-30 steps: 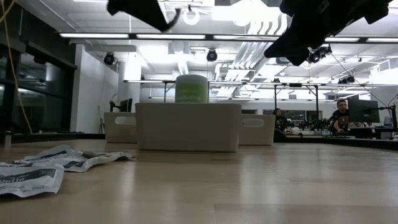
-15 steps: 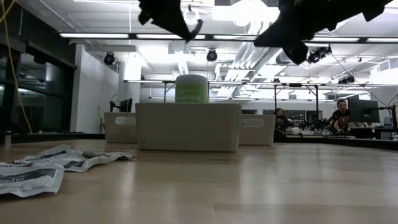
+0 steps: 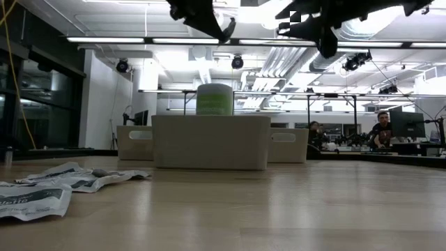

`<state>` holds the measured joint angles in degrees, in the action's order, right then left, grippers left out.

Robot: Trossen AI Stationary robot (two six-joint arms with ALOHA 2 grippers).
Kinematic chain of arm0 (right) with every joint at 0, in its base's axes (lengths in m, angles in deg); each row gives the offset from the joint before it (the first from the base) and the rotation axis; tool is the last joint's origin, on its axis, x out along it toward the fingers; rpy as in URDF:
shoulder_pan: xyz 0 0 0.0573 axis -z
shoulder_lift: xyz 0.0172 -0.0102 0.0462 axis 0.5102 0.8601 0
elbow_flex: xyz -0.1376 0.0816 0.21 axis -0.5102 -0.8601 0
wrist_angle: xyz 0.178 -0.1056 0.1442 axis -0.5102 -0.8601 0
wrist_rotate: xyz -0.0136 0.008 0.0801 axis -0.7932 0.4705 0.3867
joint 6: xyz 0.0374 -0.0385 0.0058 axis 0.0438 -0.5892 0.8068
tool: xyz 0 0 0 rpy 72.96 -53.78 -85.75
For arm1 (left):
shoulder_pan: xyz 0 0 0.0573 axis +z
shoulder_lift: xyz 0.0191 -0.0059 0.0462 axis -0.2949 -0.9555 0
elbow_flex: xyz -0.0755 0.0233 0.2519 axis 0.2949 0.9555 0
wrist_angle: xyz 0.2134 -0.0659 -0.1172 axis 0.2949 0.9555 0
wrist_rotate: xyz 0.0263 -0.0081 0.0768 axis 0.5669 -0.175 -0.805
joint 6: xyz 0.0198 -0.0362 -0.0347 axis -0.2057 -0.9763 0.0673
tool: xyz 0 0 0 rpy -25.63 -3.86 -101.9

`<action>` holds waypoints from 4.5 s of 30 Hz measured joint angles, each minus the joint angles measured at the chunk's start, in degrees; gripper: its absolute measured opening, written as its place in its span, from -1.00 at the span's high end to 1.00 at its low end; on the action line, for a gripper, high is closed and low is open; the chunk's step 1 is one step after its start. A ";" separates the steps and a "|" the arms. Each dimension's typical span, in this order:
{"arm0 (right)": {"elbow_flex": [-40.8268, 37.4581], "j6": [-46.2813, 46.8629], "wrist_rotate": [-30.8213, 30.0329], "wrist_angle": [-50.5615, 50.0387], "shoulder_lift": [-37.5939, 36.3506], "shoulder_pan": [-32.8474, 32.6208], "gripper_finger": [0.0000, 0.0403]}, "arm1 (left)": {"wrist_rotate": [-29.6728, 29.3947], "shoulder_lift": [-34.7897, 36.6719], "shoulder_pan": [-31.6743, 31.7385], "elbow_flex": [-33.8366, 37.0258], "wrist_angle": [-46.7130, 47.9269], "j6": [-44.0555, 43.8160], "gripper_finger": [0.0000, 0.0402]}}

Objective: Pick & Place First Aid Supplies
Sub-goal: Put the towelette pack into the right bin

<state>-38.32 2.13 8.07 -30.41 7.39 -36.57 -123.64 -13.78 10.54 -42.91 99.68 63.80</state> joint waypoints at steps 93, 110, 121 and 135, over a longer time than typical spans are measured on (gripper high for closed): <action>19.81 -15.85 40.69 -36.73 23.93 51.76 1.00 | 35.59 16.63 16.35 18.98 -3.38 -16.11 0.25; 15.25 -15.94 44.46 -26.90 27.35 54.40 0.93 | 30.87 22.58 15.75 30.11 -14.21 -36.52 0.25; 15.25 -14.16 45.68 -26.47 27.35 54.40 0.82 | 23.55 22.58 5.10 36.36 -7.86 -54.86 0.25; 15.25 -12.76 46.52 -27.67 24.00 55.42 0.24 | 21.77 22.58 -6.84 36.37 4.30 -64.67 0.25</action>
<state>-23.07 -10.64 54.59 -58.08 31.40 18.86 -101.88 8.80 3.70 -6.54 103.98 -0.87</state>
